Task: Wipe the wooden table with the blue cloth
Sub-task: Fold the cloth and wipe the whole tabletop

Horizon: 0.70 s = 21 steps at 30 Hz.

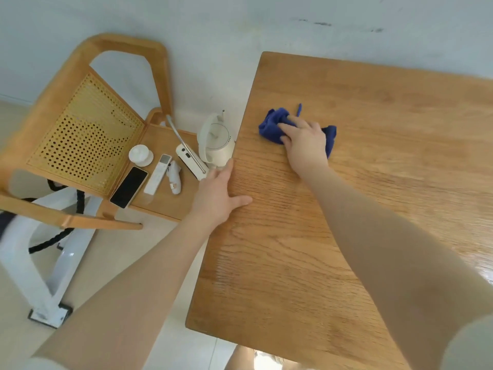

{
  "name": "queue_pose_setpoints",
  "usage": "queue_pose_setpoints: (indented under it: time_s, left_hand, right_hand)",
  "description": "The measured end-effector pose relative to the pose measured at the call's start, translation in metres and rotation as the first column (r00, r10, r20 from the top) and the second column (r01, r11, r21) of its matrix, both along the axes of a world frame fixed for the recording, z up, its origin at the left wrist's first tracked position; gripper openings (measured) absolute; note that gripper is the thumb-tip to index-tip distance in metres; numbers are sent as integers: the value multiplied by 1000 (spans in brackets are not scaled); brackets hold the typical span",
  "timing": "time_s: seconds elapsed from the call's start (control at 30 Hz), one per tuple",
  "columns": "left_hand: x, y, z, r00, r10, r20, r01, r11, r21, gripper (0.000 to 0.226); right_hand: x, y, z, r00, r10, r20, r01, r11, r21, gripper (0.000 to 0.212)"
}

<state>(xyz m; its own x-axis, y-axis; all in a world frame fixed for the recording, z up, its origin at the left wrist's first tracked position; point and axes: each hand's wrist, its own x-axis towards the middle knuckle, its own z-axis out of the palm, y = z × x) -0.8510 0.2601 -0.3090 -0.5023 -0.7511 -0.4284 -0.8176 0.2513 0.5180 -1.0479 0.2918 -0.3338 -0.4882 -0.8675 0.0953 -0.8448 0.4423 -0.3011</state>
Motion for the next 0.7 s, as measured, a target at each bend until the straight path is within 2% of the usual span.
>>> queue_pose_setpoints:
  time_s: [0.1,0.17,0.23,0.33,0.4,0.47,0.57,0.63,0.7]
  left_hand:
    - [11,5,3,992,74,-102,-65,994,89,95]
    - [23,10,11,961,164,-223,-98,954,282,85]
    - [38,16,19,924,263,-279,-121,891,437,68]
    - [53,20,24,927,263,-266,-119,882,456,62]
    - [57,24,28,916,286,-281,-121,866,486,61]
    - [58,28,27,888,330,-320,-135,853,504,62]
    - [59,32,19,840,407,-359,-149,809,569,63]
    - [63,33,15,865,358,-350,-128,834,536,57]
    - [66,31,16,917,236,-323,-67,887,458,51]
  right_hand:
    - [24,15,-4,990,109,-89,-112,993,-30,29]
    - [53,41,-5,976,203,-83,-210,974,-83,27]
    - [87,71,0,958,285,-24,-286,951,-120,28]
    - [120,99,4,896,444,20,-438,891,-119,33]
    - [117,92,4,868,496,-31,-497,865,-71,32]
    - [102,67,4,896,435,-85,-440,897,-49,31]
    - [80,25,7,983,177,-41,-177,984,-15,25]
    - [78,14,6,998,54,-19,-54,999,-3,25]
    - [86,21,7,999,38,-29,-39,999,-21,25]
